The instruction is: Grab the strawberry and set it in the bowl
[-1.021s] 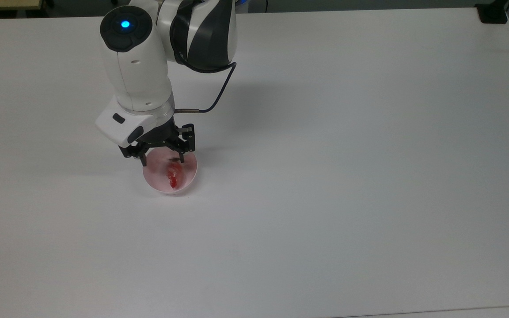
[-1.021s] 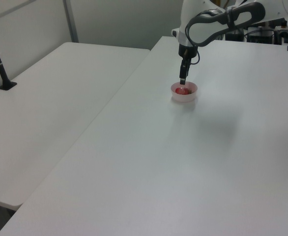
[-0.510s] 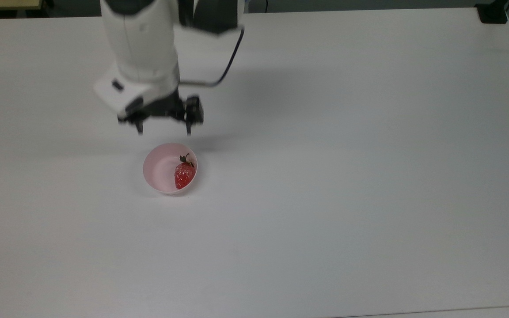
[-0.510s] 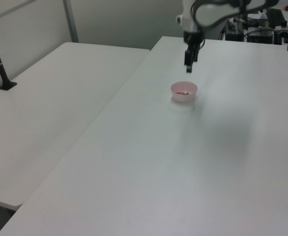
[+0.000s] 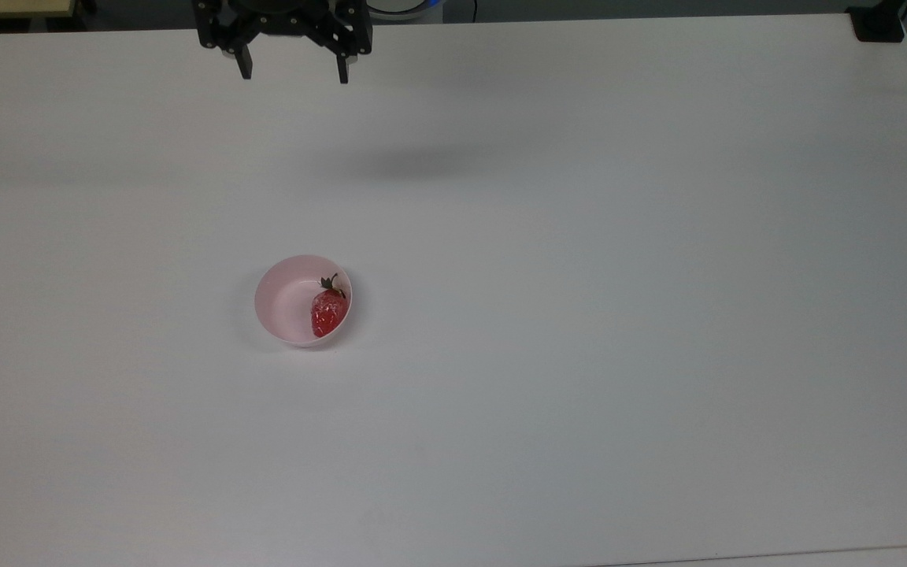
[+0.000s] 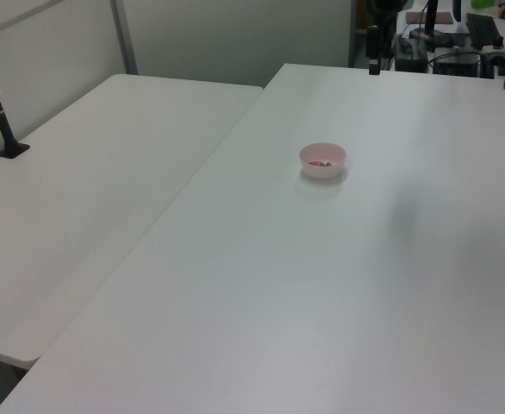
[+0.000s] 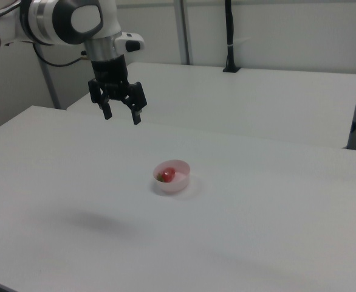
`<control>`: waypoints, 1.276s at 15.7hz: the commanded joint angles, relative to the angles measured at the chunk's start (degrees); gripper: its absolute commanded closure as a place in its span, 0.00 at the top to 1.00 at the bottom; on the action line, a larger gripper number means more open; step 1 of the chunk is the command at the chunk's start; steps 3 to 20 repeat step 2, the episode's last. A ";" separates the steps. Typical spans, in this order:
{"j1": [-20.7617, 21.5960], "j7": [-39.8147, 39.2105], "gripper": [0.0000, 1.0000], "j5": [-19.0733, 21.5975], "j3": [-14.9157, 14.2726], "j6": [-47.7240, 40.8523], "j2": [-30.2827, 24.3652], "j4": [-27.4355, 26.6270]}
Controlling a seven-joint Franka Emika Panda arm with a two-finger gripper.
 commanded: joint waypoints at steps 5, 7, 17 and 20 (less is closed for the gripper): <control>-0.87 1.41 1.00 -0.43 1.23 -0.60 -2.45 -2.83; -0.87 1.41 1.00 -0.43 1.23 -0.60 -2.45 -2.83; -0.87 1.41 1.00 -0.43 1.23 -0.60 -2.45 -2.83; -0.87 1.41 1.00 -0.43 1.23 -0.60 -2.45 -2.83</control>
